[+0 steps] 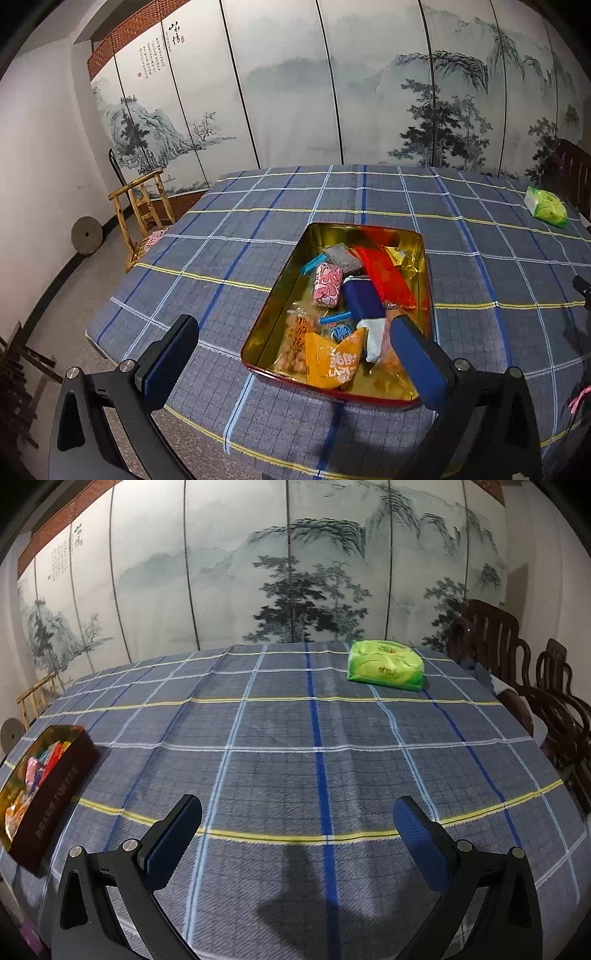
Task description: Organize snacks
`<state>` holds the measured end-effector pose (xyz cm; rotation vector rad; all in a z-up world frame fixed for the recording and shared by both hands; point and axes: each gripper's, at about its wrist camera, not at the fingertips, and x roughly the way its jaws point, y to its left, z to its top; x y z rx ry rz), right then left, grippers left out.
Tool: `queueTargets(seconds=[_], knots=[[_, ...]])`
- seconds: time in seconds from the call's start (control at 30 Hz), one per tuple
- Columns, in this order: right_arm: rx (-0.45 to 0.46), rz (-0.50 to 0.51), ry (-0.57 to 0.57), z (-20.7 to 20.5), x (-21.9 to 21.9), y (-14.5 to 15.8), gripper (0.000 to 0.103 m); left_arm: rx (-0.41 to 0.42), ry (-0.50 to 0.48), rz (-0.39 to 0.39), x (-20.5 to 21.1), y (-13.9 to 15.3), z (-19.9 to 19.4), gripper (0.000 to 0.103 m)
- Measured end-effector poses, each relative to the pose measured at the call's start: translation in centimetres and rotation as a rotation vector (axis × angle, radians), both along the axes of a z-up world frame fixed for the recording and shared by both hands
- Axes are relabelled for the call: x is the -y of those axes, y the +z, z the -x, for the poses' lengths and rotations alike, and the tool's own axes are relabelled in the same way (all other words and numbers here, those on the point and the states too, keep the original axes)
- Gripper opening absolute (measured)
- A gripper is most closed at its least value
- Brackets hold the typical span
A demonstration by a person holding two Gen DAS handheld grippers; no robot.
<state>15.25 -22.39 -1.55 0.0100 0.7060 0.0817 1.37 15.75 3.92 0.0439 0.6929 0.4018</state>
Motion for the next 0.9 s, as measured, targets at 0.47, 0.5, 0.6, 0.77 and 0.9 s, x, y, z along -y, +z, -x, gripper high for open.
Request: queueTargets(seconds=[0.47,0.5,0.6,0.77,0.9], knots=[[-0.167,0.007,-0.114,-6.9,4.9,-3.7,0.103,-0.006,-0.02,-0.028,0.4,0.2,-2.3,0.103],[-0.179,0.016,-0.117,-7.5,5.1,-3.9,0.103,-0.004,-0.021,-0.027,0.4,0.3,-2.2,0.103],[-0.192,-0.009,-0.1,-8.3,4.4,-3.7,0.103,0.003,-0.027,-0.035,0.5,0.7,-1.8,0.103],[-0.151,-0.03,-0.036,-8.3,0.9,-2.8,0.103,0.009,-0.006,-0.02,-0.6,1.8,-0.4,0.103],[-0.22,0.023,-0.037,-9.9,-0.6,-4.6,0.103,0.01,0.031,-0.06,-1.8,2.3,0.9,0.103]])
